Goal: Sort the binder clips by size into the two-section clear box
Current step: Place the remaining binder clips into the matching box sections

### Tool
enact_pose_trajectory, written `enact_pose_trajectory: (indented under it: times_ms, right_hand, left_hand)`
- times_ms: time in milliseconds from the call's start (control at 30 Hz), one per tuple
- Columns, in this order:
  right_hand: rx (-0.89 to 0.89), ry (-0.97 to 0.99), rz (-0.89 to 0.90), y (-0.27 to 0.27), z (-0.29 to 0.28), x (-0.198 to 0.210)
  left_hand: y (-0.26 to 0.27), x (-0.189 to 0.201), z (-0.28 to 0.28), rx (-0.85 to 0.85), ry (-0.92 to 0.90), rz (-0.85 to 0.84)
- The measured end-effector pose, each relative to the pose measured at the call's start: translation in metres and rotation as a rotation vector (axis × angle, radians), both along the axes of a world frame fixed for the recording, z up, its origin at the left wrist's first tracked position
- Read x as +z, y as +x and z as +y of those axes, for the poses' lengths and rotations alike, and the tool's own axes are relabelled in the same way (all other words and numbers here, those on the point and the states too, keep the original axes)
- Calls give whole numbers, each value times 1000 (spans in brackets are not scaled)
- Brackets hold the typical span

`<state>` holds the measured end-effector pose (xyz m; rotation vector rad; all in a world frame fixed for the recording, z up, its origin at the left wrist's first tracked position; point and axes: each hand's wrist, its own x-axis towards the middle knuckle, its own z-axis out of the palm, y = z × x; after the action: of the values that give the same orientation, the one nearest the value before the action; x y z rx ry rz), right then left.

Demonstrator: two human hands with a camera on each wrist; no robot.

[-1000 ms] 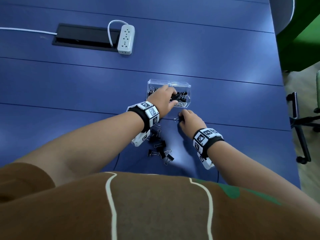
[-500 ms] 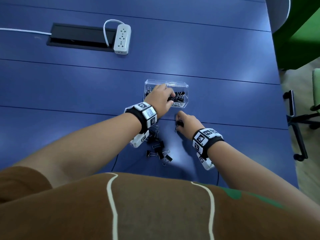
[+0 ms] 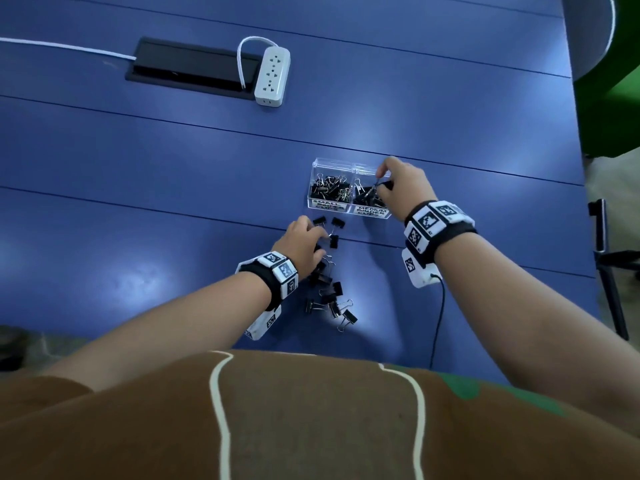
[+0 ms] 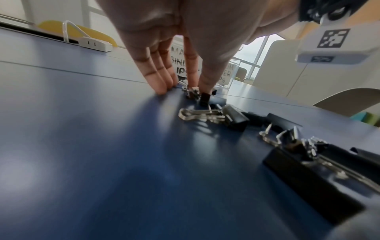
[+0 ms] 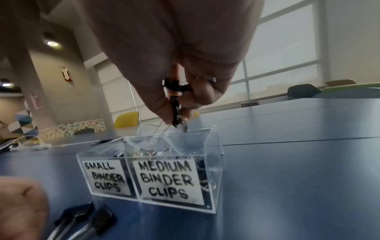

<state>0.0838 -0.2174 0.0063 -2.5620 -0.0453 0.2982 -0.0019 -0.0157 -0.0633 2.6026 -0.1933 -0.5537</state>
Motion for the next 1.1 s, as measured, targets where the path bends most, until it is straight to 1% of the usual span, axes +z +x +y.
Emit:
enact_pose_trajectory:
  times_ms: [100,267,333,400,467,533,567,667,733,800,867,967,1033,1100]
  right_hand:
    - [43,-59,21,-2,6,-6]
    - [117,-31,-120,-30,23,-14]
    - [240,-20,-52,-43,35,-24]
    - [377,-57,78,-54,46,-36]
    - [434,-106,174,-61,49,-47]
    - [429,-136,205,-65,47,-53]
    - [418,-144,196,-66,45,-55]
    - [379,-169,170,-68,38,-58]
    - [351,-176,178,-68,34,-58]
    - [319,-164,193,-68,32,-57]
    - [276,-130,214,-69,31,-54]
    - [170,-2,231,-72,30,-51]
    - [116,81,224,-75,34,-49]
    - [118,100,239,-78,40,-49]
  left_hand:
    - [-4,0,3,-16,-24,46]
    - [-7,2,7,-11,-43,122]
    - [-7,3,8,-11,-48,130]
    - [-5,4,8,0,-41,98]
    - [0,5,7,27,-39,55]
    - [7,5,6,25,-45,22]
    - [10,5,4,-2,-37,10]
    - [18,4,2,-97,32,37]
    - [21,4,2,-115,52,64]
    - [22,4,4,-145,86,45]
    - [22,3,7,-161,106,23]
    - [21,4,11,-148,50,19]
    - [20,6,13,-108,6,28]
    - [18,9,15,-56,-20,45]
